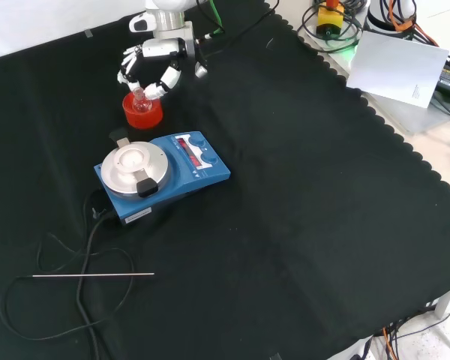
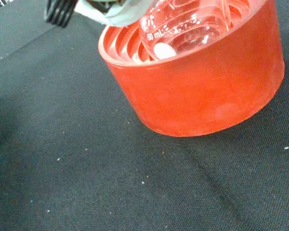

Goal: Pick up the round-bottom flask.

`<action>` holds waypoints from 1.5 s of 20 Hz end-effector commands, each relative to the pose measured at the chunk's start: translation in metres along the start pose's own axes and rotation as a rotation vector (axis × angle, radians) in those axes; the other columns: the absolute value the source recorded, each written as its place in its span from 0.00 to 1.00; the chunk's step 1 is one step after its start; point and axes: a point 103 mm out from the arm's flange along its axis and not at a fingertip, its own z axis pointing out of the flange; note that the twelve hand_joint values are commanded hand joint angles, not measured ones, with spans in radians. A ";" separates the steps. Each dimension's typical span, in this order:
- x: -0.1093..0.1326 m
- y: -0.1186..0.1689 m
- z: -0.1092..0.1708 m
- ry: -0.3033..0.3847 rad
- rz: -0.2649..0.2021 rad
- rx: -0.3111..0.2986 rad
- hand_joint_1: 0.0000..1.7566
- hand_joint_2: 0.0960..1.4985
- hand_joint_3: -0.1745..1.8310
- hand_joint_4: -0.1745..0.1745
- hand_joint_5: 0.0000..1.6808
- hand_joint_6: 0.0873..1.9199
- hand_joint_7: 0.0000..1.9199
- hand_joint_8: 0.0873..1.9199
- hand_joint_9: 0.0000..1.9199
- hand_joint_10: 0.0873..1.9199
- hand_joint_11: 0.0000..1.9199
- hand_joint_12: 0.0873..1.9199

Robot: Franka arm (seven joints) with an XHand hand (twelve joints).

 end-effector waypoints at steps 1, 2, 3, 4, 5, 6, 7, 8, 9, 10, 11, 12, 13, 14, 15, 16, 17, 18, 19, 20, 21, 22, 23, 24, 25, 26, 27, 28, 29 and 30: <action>0.002 -0.001 0.001 -0.011 -0.011 -0.005 0.54 0.41 0.41 0.34 0.32 0.40 0.23 0.30 0.32 0.28 0.10 0.67; 0.003 -0.001 0.001 -0.011 -0.013 -0.008 0.54 0.40 0.42 0.34 0.29 0.39 0.22 0.30 0.31 0.28 0.10 0.67; 0.003 -0.001 0.001 -0.013 -0.017 -0.009 0.54 0.38 0.42 0.33 0.27 0.36 0.21 0.30 0.30 0.29 0.09 0.68; 0.004 -0.001 0.002 -0.017 -0.023 -0.008 0.54 0.38 0.42 0.33 0.25 0.34 0.20 0.31 0.29 0.29 0.09 0.68; 0.005 -0.001 0.003 -0.022 -0.028 -0.007 0.55 0.37 0.43 0.33 0.23 0.32 0.19 0.31 0.29 0.30 0.08 0.68; 0.006 -0.002 0.003 -0.026 -0.031 -0.010 0.55 0.36 0.43 0.33 0.23 0.30 0.19 0.31 0.28 0.30 0.08 0.68; 0.006 -0.002 0.004 -0.027 -0.032 -0.014 0.55 0.36 0.43 0.33 0.23 0.29 0.19 0.31 0.28 0.30 0.08 0.68; 0.007 -0.001 0.004 -0.025 -0.034 -0.020 0.55 0.36 0.43 0.35 0.24 0.29 0.18 0.32 0.28 0.30 0.08 0.68; 0.007 -0.001 0.004 -0.024 -0.036 -0.023 0.56 0.36 0.43 0.37 0.27 0.30 0.19 0.32 0.28 0.31 0.08 0.68; 0.008 -0.001 0.004 -0.022 -0.038 -0.027 0.56 0.36 0.43 0.39 0.30 0.31 0.19 0.32 0.28 0.31 0.08 0.68; 0.008 -0.002 0.005 -0.021 -0.040 -0.031 0.56 0.36 0.43 0.41 0.32 0.33 0.20 0.32 0.28 0.31 0.08 0.68; 0.009 -0.002 0.005 -0.021 -0.043 -0.036 0.56 0.36 0.43 0.42 0.34 0.34 0.20 0.32 0.28 0.31 0.08 0.68; 0.009 -0.002 0.005 -0.021 -0.044 -0.040 0.57 0.37 0.43 0.44 0.36 0.35 0.21 0.32 0.29 0.31 0.08 0.68; 0.009 -0.002 0.006 -0.022 -0.044 -0.043 0.57 0.37 0.43 0.45 0.39 0.37 0.22 0.32 0.29 0.31 0.09 0.68; 0.009 -0.002 0.006 -0.020 -0.043 -0.044 0.57 0.38 0.43 0.47 0.41 0.38 0.22 0.32 0.30 0.31 0.09 0.68; 0.009 -0.002 0.006 -0.020 -0.042 -0.045 0.57 0.38 0.43 0.48 0.42 0.39 0.23 0.32 0.30 0.30 0.10 0.68; 0.009 -0.002 0.006 -0.020 -0.043 -0.048 0.57 0.39 0.43 0.50 0.44 0.39 0.24 0.31 0.31 0.30 0.10 0.67; 0.009 -0.002 0.007 -0.020 -0.043 -0.049 0.57 0.40 0.42 0.50 0.45 0.40 0.24 0.31 0.31 0.30 0.10 0.67; 0.009 -0.002 0.007 -0.020 -0.043 -0.048 0.57 0.40 0.42 0.51 0.46 0.40 0.25 0.31 0.32 0.30 0.11 0.67; 0.009 -0.002 0.007 -0.019 -0.042 -0.048 0.57 0.40 0.42 0.51 0.46 0.40 0.25 0.31 0.32 0.30 0.11 0.67; 0.009 -0.002 0.007 -0.018 -0.042 -0.048 0.57 0.40 0.42 0.51 0.46 0.40 0.25 0.31 0.32 0.30 0.11 0.67; 0.009 -0.002 0.007 -0.019 -0.042 -0.049 0.57 0.41 0.42 0.51 0.46 0.40 0.25 0.31 0.32 0.30 0.11 0.67; 0.009 -0.002 0.007 -0.018 -0.042 -0.049 0.57 0.41 0.42 0.51 0.46 0.40 0.25 0.31 0.32 0.30 0.11 0.67; 0.009 -0.002 0.007 -0.019 -0.042 -0.048 0.57 0.41 0.42 0.51 0.46 0.41 0.26 0.31 0.33 0.29 0.11 0.67; 0.009 -0.001 0.007 -0.019 -0.041 -0.045 0.57 0.41 0.42 0.51 0.46 0.41 0.26 0.30 0.33 0.29 0.11 0.67; 0.009 0.000 0.008 -0.020 -0.040 -0.044 0.57 0.41 0.42 0.51 0.46 0.41 0.26 0.30 0.33 0.29 0.12 0.67; 0.009 0.001 0.008 -0.020 -0.040 -0.043 0.57 0.41 0.42 0.51 0.46 0.41 0.26 0.30 0.33 0.29 0.12 0.67; 0.009 0.001 0.009 -0.022 -0.040 -0.042 0.57 0.41 0.42 0.51 0.46 0.41 0.26 0.30 0.33 0.29 0.12 0.67; 0.008 0.002 0.009 -0.023 -0.040 -0.041 0.57 0.41 0.42 0.50 0.46 0.41 0.26 0.30 0.33 0.29 0.12 0.67; 0.008 0.002 0.009 -0.024 -0.039 -0.040 0.57 0.41 0.42 0.50 0.45 0.41 0.26 0.30 0.33 0.29 0.12 0.67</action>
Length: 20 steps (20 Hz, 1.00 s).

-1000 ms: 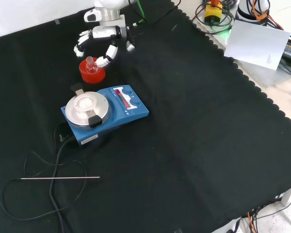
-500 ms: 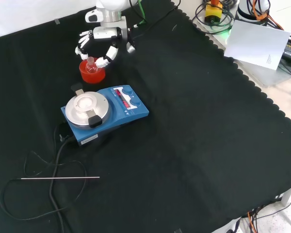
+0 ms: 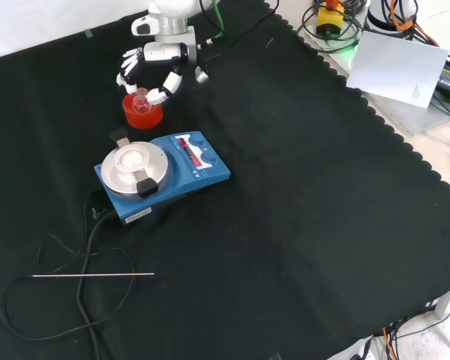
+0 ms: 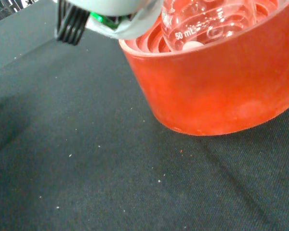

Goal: Pick up the round-bottom flask.

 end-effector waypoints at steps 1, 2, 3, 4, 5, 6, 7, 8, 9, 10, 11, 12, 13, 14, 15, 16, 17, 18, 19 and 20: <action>-0.002 0.002 0.001 -0.009 0.002 0.006 0.57 0.41 0.42 0.49 0.45 0.40 0.26 0.30 0.33 0.28 0.12 0.67; -0.003 0.002 0.002 -0.012 0.002 0.005 0.57 0.41 0.42 0.48 0.44 0.40 0.26 0.30 0.33 0.28 0.12 0.67; -0.004 0.003 0.002 -0.015 0.004 0.007 0.57 0.41 0.42 0.48 0.44 0.40 0.25 0.30 0.33 0.28 0.12 0.67; -0.004 0.003 0.002 -0.017 0.006 0.006 0.57 0.41 0.42 0.47 0.43 0.40 0.25 0.30 0.33 0.28 0.12 0.67; -0.004 0.004 0.002 -0.019 0.005 0.006 0.58 0.41 0.42 0.46 0.43 0.41 0.25 0.30 0.33 0.28 0.12 0.67; -0.004 0.004 0.002 -0.019 0.004 0.004 0.58 0.41 0.42 0.46 0.42 0.41 0.25 0.30 0.33 0.28 0.12 0.67; -0.005 0.005 0.002 -0.015 0.006 0.002 0.58 0.40 0.42 0.46 0.42 0.42 0.25 0.30 0.33 0.28 0.12 0.67; -0.005 0.006 0.002 -0.014 0.007 0.000 0.58 0.40 0.42 0.46 0.42 0.42 0.25 0.30 0.33 0.28 0.12 0.67; -0.005 0.005 0.002 -0.016 0.006 -0.004 0.58 0.40 0.43 0.46 0.42 0.42 0.25 0.30 0.33 0.28 0.12 0.67; -0.005 0.005 0.002 -0.016 0.006 -0.007 0.58 0.40 0.43 0.46 0.42 0.42 0.25 0.30 0.33 0.28 0.12 0.67; -0.005 0.005 0.002 -0.017 0.005 -0.007 0.58 0.40 0.43 0.46 0.42 0.42 0.25 0.30 0.33 0.28 0.12 0.67; -0.005 0.006 0.002 -0.017 0.006 -0.009 0.58 0.40 0.43 0.46 0.42 0.42 0.25 0.30 0.33 0.28 0.12 0.67; -0.005 0.006 0.001 -0.015 0.007 -0.010 0.58 0.41 0.43 0.47 0.42 0.42 0.25 0.30 0.33 0.28 0.12 0.67; -0.005 0.007 0.001 -0.013 0.007 -0.010 0.58 0.41 0.43 0.47 0.42 0.42 0.25 0.30 0.33 0.28 0.12 0.67; -0.004 0.008 0.001 -0.011 0.005 -0.011 0.58 0.41 0.43 0.47 0.42 0.42 0.25 0.30 0.33 0.28 0.12 0.67; -0.004 0.009 0.001 -0.010 0.003 -0.012 0.59 0.41 0.43 0.47 0.43 0.43 0.26 0.30 0.33 0.28 0.12 0.67; -0.003 0.009 0.000 -0.008 0.002 -0.012 0.59 0.41 0.43 0.48 0.43 0.43 0.26 0.30 0.33 0.28 0.12 0.67; -0.003 0.008 0.001 -0.009 0.002 -0.014 0.59 0.41 0.43 0.48 0.43 0.43 0.26 0.30 0.33 0.28 0.12 0.67; -0.003 0.008 0.001 -0.008 0.002 -0.014 0.59 0.41 0.43 0.48 0.43 0.43 0.26 0.30 0.33 0.28 0.13 0.67; -0.003 0.008 0.001 -0.010 0.002 -0.013 0.59 0.41 0.43 0.48 0.43 0.43 0.26 0.30 0.33 0.28 0.13 0.67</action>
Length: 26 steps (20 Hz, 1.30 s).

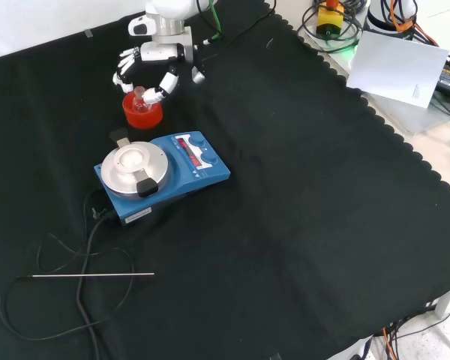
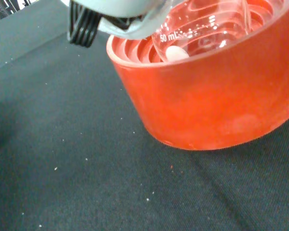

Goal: Pick up the round-bottom flask.

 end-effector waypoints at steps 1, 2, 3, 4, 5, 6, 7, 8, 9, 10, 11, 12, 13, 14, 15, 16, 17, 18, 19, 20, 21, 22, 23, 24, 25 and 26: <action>0.000 -0.001 0.001 0.001 0.001 0.001 0.59 0.41 0.43 0.48 0.44 0.43 0.26 0.30 0.33 0.28 0.13 0.67; 0.000 0.000 0.001 -0.001 0.004 0.000 0.59 0.41 0.43 0.49 0.45 0.43 0.26 0.30 0.34 0.28 0.13 0.67; -0.001 0.000 0.001 -0.003 0.004 0.000 0.59 0.41 0.43 0.50 0.46 0.43 0.26 0.30 0.34 0.28 0.13 0.67; -0.002 0.001 0.002 -0.006 0.005 0.002 0.59 0.41 0.43 0.51 0.47 0.42 0.27 0.30 0.34 0.28 0.14 0.67; -0.003 0.001 0.002 -0.006 0.007 0.003 0.59 0.41 0.43 0.52 0.47 0.42 0.27 0.30 0.34 0.28 0.14 0.67; -0.003 0.000 0.003 -0.009 0.007 0.002 0.59 0.41 0.43 0.52 0.48 0.42 0.27 0.30 0.34 0.28 0.14 0.67; -0.002 0.000 0.004 -0.009 0.008 0.000 0.59 0.42 0.43 0.52 0.48 0.43 0.27 0.30 0.35 0.28 0.14 0.67; -0.003 0.000 0.004 -0.007 0.010 -0.001 0.59 0.42 0.43 0.52 0.49 0.43 0.27 0.30 0.35 0.28 0.15 0.67; -0.005 0.001 0.003 -0.006 0.014 -0.006 0.59 0.49 0.37 0.64 0.52 0.46 0.28 0.30 0.35 0.28 0.15 0.67; -0.005 0.001 0.002 -0.008 0.017 -0.010 0.59 0.56 0.29 0.76 0.55 0.48 0.28 0.31 0.36 0.28 0.15 0.66; -0.006 0.002 0.002 -0.007 0.020 -0.015 0.59 0.61 0.23 0.82 0.57 0.49 0.29 0.30 0.36 0.28 0.16 0.66; -0.006 0.002 0.002 -0.008 0.022 -0.022 0.60 0.64 0.19 0.85 0.59 0.48 0.30 0.30 0.38 0.27 0.18 0.66; -0.006 0.002 0.002 -0.007 0.025 -0.025 0.60 0.65 0.16 0.86 0.60 0.47 0.32 0.30 0.39 0.27 0.19 0.65; -0.006 0.002 0.002 -0.008 0.029 -0.028 0.60 0.66 0.15 0.86 0.62 0.45 0.33 0.30 0.41 0.26 0.21 0.64; -0.006 0.002 0.003 -0.008 0.032 -0.030 0.61 0.66 0.15 0.85 0.63 0.44 0.34 0.29 0.42 0.25 0.23 0.63; -0.006 0.002 0.003 -0.009 0.032 -0.030 0.61 0.65 0.15 0.84 0.63 0.44 0.35 0.28 0.43 0.24 0.24 0.62; -0.006 0.001 0.003 -0.010 0.032 -0.032 0.61 0.65 0.15 0.84 0.63 0.44 0.36 0.28 0.44 0.23 0.25 0.61; -0.006 0.001 0.003 -0.009 0.032 -0.033 0.61 0.65 0.16 0.84 0.64 0.44 0.36 0.27 0.45 0.22 0.26 0.61; -0.006 0.001 0.003 -0.008 0.032 -0.034 0.61 0.65 0.16 0.84 0.64 0.44 0.37 0.27 0.45 0.22 0.26 0.61; -0.006 0.001 0.002 -0.006 0.032 -0.034 0.61 0.64 0.16 0.83 0.64 0.44 0.37 0.27 0.46 0.22 0.27 0.61; -0.005 0.001 0.001 -0.003 0.032 -0.032 0.61 0.64 0.16 0.83 0.64 0.44 0.37 0.27 0.46 0.22 0.27 0.61; -0.004 0.002 -0.002 0.001 0.031 -0.032 0.61 0.64 0.17 0.83 0.64 0.44 0.37 0.27 0.46 0.21 0.27 0.60; -0.003 0.002 -0.006 0.002 0.030 -0.031 0.61 0.63 0.18 0.83 0.64 0.44 0.37 0.27 0.46 0.20 0.27 0.60; -0.002 0.002 -0.010 0.007 0.033 -0.029 0.61 0.61 0.21 0.84 0.64 0.44 0.37 0.26 0.47 0.20 0.28 0.60; 0.000 0.001 -0.014 0.015 0.040 -0.026 0.61 0.59 0.24 0.84 0.64 0.45 0.37 0.26 0.47 0.19 0.28 0.60; 0.001 0.001 -0.018 0.021 0.046 -0.023 0.61 0.57 0.26 0.84 0.64 0.45 0.37 0.26 0.48 0.19 0.28 0.60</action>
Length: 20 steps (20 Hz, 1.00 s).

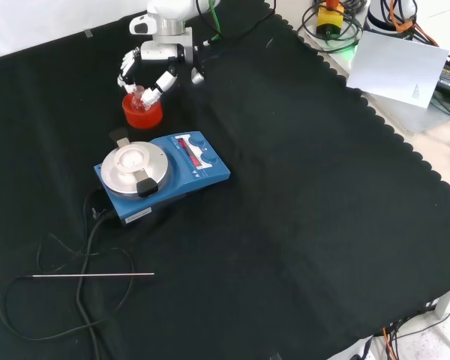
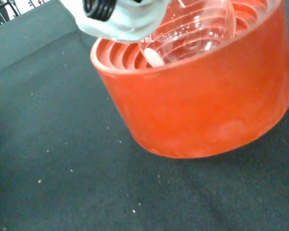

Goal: Pick up the round-bottom flask.

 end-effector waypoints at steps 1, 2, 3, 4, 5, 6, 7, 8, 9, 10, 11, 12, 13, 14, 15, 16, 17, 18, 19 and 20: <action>0.008 0.000 -0.021 0.027 0.018 0.012 0.61 0.55 0.29 0.86 0.64 0.45 0.37 0.26 0.48 0.18 0.29 0.60; 0.009 -0.001 -0.025 0.033 0.022 0.014 0.61 0.54 0.30 0.86 0.65 0.45 0.38 0.26 0.48 0.18 0.29 0.60; 0.012 -0.002 -0.030 0.041 0.029 0.016 0.62 0.54 0.31 0.87 0.65 0.45 0.38 0.26 0.48 0.18 0.29 0.59; 0.014 -0.002 -0.035 0.053 0.040 0.020 0.62 0.53 0.31 0.87 0.65 0.45 0.38 0.26 0.48 0.18 0.29 0.59; 0.016 -0.003 -0.041 0.065 0.051 0.024 0.62 0.52 0.33 0.88 0.65 0.45 0.38 0.26 0.48 0.18 0.29 0.59; 0.018 -0.004 -0.046 0.072 0.058 0.026 0.62 0.51 0.34 0.89 0.65 0.46 0.38 0.26 0.48 0.18 0.30 0.59; 0.020 -0.005 -0.051 0.076 0.060 0.026 0.62 0.51 0.34 0.90 0.65 0.46 0.38 0.26 0.48 0.18 0.30 0.59; 0.023 -0.006 -0.056 0.078 0.061 0.027 0.62 0.51 0.35 0.90 0.65 0.46 0.38 0.26 0.49 0.18 0.30 0.59; 0.025 -0.007 -0.061 0.081 0.060 0.029 0.62 0.51 0.35 0.90 0.65 0.46 0.38 0.26 0.49 0.18 0.30 0.59; 0.028 -0.009 -0.065 0.080 0.058 0.031 0.62 0.50 0.36 0.90 0.65 0.46 0.38 0.26 0.49 0.18 0.30 0.59; 0.031 -0.010 -0.070 0.079 0.054 0.032 0.62 0.50 0.36 0.91 0.65 0.46 0.38 0.26 0.49 0.18 0.30 0.59; 0.034 -0.011 -0.074 0.078 0.051 0.031 0.62 0.49 0.36 0.91 0.65 0.46 0.38 0.26 0.49 0.18 0.30 0.59; 0.037 -0.012 -0.078 0.077 0.049 0.033 0.62 0.49 0.37 0.91 0.65 0.46 0.38 0.26 0.49 0.18 0.30 0.59; 0.039 -0.013 -0.082 0.075 0.047 0.032 0.62 0.49 0.37 0.92 0.65 0.46 0.38 0.26 0.49 0.18 0.30 0.59; 0.041 -0.014 -0.086 0.074 0.043 0.029 0.62 0.49 0.37 0.92 0.65 0.46 0.38 0.26 0.49 0.18 0.31 0.59; 0.043 -0.015 -0.089 0.073 0.042 0.027 0.62 0.49 0.37 0.92 0.65 0.46 0.38 0.26 0.49 0.18 0.31 0.59; 0.045 -0.016 -0.093 0.074 0.041 0.025 0.62 0.49 0.37 0.92 0.65 0.46 0.38 0.26 0.49 0.18 0.31 0.59; 0.046 -0.016 -0.095 0.074 0.041 0.024 0.62 0.49 0.37 0.93 0.66 0.46 0.38 0.26 0.49 0.18 0.31 0.59; 0.048 -0.017 -0.098 0.072 0.040 0.025 0.62 0.48 0.38 0.95 0.66 0.46 0.38 0.26 0.49 0.18 0.31 0.59; 0.050 -0.018 -0.101 0.071 0.038 0.025 0.62 0.48 0.38 0.95 0.66 0.46 0.38 0.26 0.49 0.18 0.31 0.59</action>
